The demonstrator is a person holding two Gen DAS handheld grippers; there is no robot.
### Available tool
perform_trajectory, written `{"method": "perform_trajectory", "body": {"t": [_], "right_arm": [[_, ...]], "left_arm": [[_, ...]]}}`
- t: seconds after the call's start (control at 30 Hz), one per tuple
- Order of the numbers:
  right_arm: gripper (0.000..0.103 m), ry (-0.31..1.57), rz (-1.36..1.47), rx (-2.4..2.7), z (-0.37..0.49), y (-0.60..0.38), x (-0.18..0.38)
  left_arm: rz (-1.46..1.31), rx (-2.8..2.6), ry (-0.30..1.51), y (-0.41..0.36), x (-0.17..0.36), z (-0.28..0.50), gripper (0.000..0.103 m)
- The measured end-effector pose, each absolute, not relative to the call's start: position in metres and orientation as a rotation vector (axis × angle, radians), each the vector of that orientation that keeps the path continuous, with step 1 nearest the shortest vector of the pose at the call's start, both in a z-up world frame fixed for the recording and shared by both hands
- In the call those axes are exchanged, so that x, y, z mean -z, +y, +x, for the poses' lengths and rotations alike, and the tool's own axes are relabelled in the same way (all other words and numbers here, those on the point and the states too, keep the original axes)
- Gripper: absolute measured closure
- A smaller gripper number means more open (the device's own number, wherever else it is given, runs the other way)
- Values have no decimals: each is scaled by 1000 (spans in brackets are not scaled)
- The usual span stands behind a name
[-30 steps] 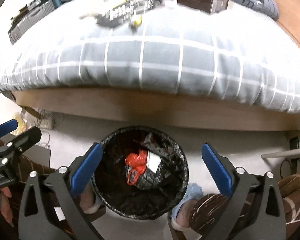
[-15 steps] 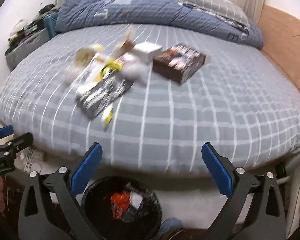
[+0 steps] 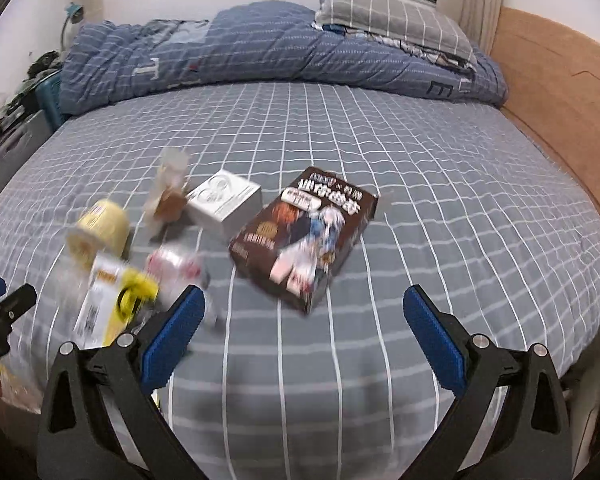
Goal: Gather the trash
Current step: 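Move both open tools back over the trash on the bed, then grasp the yellow yogurt cup with the left tool while the right tool grasps the brown snack box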
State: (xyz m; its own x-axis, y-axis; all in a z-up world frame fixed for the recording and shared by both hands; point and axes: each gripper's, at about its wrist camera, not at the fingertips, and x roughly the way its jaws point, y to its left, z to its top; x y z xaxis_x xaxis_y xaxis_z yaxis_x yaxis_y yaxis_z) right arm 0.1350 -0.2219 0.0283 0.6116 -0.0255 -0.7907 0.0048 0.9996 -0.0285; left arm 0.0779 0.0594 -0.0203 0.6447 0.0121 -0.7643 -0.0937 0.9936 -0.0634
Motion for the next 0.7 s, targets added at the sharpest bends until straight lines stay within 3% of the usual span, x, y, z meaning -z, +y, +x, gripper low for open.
{"method": "perform_trajectory", "body": {"t": [0.47,0.7], "right_arm": [[7,1224,167,135,257,-251,26],[7,1270,187,191,277,-246,43]], "left_arm": [[-49,-33,895,41,40,153,6],[-35,-32,956,41,58,167,6]]}}
